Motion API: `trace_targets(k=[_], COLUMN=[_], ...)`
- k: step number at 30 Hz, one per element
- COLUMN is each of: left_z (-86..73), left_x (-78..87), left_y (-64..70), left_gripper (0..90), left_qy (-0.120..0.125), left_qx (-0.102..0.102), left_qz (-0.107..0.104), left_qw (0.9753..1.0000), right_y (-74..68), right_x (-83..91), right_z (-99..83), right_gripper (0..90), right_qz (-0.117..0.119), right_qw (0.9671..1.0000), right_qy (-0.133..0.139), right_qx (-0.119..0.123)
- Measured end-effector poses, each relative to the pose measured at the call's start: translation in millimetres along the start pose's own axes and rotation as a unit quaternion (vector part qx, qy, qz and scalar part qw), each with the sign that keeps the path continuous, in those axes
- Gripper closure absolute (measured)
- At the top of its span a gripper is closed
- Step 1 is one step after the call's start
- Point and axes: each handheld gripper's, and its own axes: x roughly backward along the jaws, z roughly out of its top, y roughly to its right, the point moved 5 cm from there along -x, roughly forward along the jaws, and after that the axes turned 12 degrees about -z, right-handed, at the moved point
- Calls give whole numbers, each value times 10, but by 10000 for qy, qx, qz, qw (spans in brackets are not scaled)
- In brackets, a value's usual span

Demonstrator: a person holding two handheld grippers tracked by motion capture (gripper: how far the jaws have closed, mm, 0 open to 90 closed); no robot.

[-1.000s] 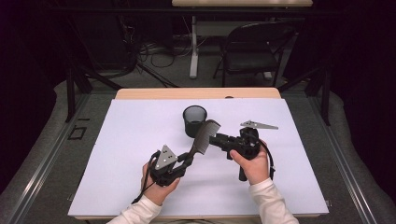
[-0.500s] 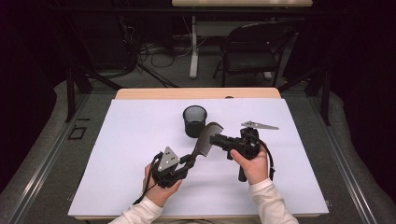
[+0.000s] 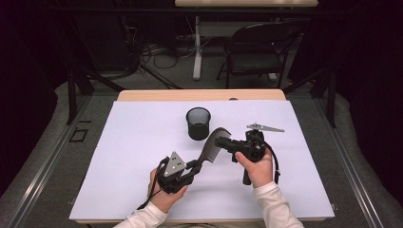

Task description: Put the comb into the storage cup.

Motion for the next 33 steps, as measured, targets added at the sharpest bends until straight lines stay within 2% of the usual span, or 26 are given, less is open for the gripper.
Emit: trace_targets(k=[15,33], left_z=[-11,-21], left_x=[-17,-36], left_y=[28,62], left_gripper=[721,721], left_qy=[-18,-18], left_qx=[18,13], left_qz=[-69,-120], left_qw=[10000,9999], right_y=[50,80], right_x=[15,47], right_z=[17,38], right_gripper=[731,786], right_qz=[-16,-37], right_qw=[9999,9997], right_qy=[33,74], right_qx=[-134,-245])
